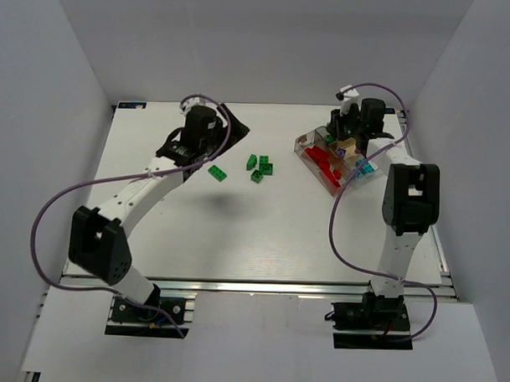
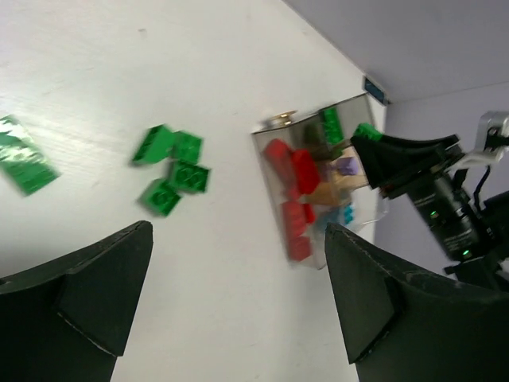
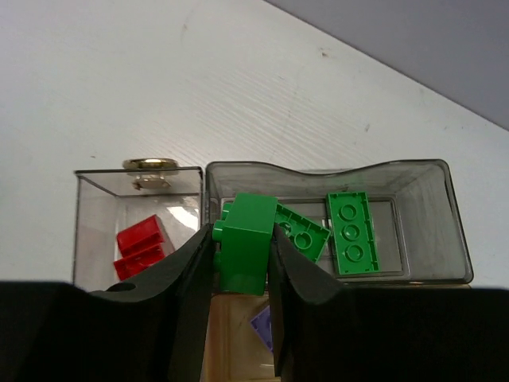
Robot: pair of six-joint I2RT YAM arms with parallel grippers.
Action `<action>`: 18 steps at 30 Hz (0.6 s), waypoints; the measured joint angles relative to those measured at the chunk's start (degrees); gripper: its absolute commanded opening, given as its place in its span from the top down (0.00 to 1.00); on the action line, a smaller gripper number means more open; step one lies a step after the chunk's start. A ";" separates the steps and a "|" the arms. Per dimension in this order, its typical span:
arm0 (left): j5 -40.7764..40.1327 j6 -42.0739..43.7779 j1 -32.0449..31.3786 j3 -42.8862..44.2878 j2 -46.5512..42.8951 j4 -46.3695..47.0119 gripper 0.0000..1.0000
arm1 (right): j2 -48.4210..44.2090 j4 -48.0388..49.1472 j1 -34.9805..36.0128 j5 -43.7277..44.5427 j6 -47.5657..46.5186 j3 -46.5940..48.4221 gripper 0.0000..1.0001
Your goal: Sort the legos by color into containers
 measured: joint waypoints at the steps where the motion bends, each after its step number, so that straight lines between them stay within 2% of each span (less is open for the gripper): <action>1: -0.90 0.83 0.15 -1.55 -1.90 -1.07 0.02 | 1.07 -0.63 0.00 0.46 -0.70 0.74 0.80; 4: -3.04 2.56 0.68 -5.53 -6.73 -4.92 0.02 | 3.08 -1.75 0.00 1.84 -2.58 2.10 0.72; 7: -4.74 3.43 1.20 -8.39 -9.40 -8.63 0.02 | 4.17 -2.12 -0.07 2.73 -4.07 2.73 0.57; 8: -5.14 3.56 1.36 -9.07 -9.88 -9.70 0.02 | 4.28 -2.12 -0.09 2.99 -4.52 2.73 0.48; 11: -6.36 3.82 1.55 -11.65 -11.39 -12.07 0.02 | 4.46 -2.10 -0.11 3.67 -5.73 2.73 0.35; 18: -7.74 3.85 1.53 -14.34 -12.07 -15.37 0.02 | 4.48 -2.05 -0.11 2.89 -6.71 2.73 0.34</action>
